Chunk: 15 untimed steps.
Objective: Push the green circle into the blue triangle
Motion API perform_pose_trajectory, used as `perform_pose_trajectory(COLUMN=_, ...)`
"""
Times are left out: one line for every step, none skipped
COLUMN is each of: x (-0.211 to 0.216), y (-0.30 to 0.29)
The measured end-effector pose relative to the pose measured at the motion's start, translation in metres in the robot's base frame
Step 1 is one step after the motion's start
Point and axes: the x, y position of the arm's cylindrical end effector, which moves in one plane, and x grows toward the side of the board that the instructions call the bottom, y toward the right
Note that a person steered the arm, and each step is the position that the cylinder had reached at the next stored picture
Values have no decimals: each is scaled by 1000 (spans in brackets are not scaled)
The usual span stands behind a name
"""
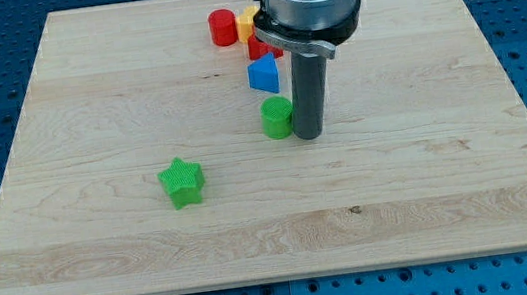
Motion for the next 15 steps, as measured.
perform_pose_trajectory(x=0, y=-7)
perform_pose_trajectory(x=9, y=-7)
perform_pose_trajectory(x=16, y=-7)
perform_pose_trajectory(x=17, y=-7)
perform_pose_trajectory(x=18, y=-10)
perform_pose_trajectory(x=18, y=-18)
perform_pose_trajectory(x=18, y=-27)
perform_pose_trajectory(x=18, y=-28)
perform_pose_trajectory(x=7, y=-28)
perform_pose_trajectory(x=-18, y=-28)
perform_pose_trajectory(x=-46, y=-28)
perform_pose_trajectory(x=-63, y=-28)
perform_pose_trajectory(x=-64, y=-28)
perform_pose_trajectory(x=-57, y=-28)
perform_pose_trajectory(x=-27, y=-30)
